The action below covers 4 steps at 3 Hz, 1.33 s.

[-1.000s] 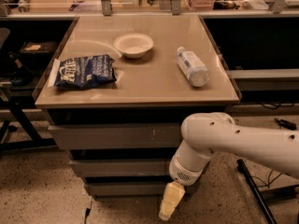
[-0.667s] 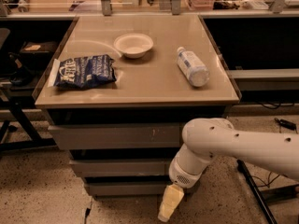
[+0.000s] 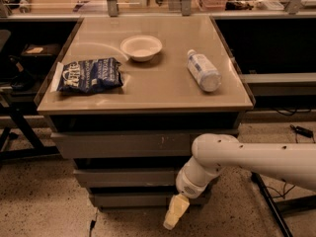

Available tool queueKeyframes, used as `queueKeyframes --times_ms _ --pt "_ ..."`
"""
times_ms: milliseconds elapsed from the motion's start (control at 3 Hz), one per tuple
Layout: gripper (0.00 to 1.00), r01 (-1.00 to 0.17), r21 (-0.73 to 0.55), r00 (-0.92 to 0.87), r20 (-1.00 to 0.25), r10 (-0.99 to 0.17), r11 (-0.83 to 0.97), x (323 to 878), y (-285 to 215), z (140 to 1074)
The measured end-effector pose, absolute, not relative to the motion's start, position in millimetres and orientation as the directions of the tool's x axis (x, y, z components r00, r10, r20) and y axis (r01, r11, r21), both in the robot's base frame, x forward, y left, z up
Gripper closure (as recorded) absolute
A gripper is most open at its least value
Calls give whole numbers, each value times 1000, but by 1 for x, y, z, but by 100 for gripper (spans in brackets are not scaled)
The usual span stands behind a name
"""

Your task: Open middle drawer

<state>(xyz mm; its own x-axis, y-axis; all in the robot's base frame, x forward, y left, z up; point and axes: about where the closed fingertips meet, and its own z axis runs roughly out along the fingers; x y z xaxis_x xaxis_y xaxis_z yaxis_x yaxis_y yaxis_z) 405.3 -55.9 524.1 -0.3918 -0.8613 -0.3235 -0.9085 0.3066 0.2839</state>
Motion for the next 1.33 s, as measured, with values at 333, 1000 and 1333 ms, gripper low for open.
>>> queueKeyframes --times_ms 333,1000,1333 --pt "0 -909 282 -393 -338 -855 306 418 -55 506" --pt "0 -908 227 -412 -346 -843 352 457 -69 491" --pt "0 -902 200 -431 -348 -832 383 471 -80 486"
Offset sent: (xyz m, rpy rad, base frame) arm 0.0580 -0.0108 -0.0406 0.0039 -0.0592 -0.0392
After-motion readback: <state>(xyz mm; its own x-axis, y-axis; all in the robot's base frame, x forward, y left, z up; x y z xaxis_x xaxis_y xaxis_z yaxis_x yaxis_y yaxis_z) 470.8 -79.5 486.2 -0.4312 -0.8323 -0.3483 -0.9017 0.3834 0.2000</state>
